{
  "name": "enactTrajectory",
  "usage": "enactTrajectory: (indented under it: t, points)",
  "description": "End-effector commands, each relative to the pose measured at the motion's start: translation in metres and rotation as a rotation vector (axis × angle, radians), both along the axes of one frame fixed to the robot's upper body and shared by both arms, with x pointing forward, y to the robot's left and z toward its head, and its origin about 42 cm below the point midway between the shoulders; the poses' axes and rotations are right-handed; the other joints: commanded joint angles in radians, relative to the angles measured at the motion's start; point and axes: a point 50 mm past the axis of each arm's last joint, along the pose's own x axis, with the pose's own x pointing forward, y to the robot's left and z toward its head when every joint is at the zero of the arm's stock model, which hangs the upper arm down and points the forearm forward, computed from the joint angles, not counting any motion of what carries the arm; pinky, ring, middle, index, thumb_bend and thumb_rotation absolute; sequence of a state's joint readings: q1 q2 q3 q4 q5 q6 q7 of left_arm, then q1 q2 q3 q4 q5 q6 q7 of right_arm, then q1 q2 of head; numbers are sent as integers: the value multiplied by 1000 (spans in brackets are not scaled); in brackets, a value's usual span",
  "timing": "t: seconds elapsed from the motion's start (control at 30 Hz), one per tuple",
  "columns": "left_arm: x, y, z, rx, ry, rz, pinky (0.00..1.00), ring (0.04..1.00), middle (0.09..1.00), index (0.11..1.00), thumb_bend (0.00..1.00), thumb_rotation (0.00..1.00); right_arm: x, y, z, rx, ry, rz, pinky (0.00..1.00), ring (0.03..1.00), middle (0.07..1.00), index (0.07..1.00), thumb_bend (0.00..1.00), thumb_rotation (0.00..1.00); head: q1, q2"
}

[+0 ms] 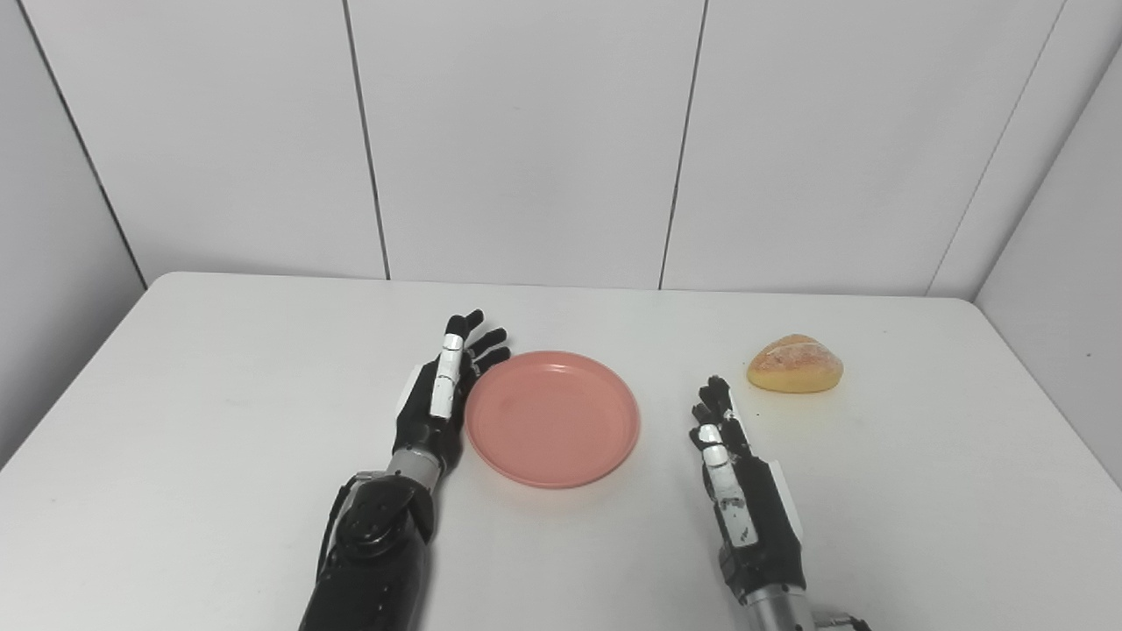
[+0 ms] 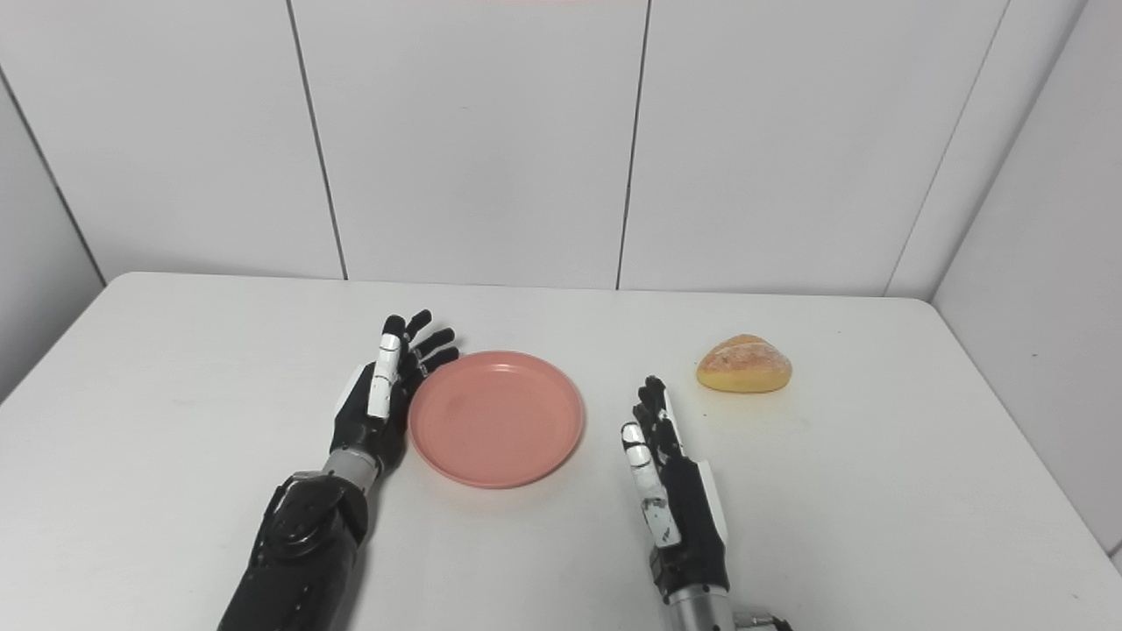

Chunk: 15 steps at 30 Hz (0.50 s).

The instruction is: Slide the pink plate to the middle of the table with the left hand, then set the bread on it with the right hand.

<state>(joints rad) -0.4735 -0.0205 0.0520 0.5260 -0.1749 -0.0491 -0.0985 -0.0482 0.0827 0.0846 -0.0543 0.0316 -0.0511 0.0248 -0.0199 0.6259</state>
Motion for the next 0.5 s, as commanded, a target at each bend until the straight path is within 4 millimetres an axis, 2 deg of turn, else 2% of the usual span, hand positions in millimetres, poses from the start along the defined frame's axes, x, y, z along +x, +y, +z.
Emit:
enactTrajectory:
  t: [0.0, 0.1, 0.2, 0.33, 0.47]
  points:
    - [3, -9, 10, -16, -51, -10, 808, 805, 828, 893, 755, 979, 8, 6, 18, 20, -67, 8, 1000, 1000, 1000, 1000, 678, 863, 0, 0]
    - [1, -11, 8, -15, -53, -29, 805, 801, 822, 888, 763, 976, 9, 6, 18, 21, -69, 10, 1000, 1000, 1000, 1000, 673, 864, -1, 3]
    - [-1, -14, 9, -11, -33, -47, 886, 830, 838, 905, 780, 999, 9, 5, 18, 15, -68, 10, 1000, 1000, 1000, 1000, 678, 867, -1, 4]
    - [-4, -17, 10, 1, -20, -70, 945, 851, 855, 919, 786, 1000, 8, 5, 18, 14, -65, 8, 1000, 1000, 1000, 1000, 680, 864, -1, 4]
    - [-6, -18, 9, 12, -21, -88, 962, 861, 865, 925, 796, 1000, 9, 5, 19, 16, -67, 7, 1000, 1000, 1000, 1000, 688, 858, -2, 8]
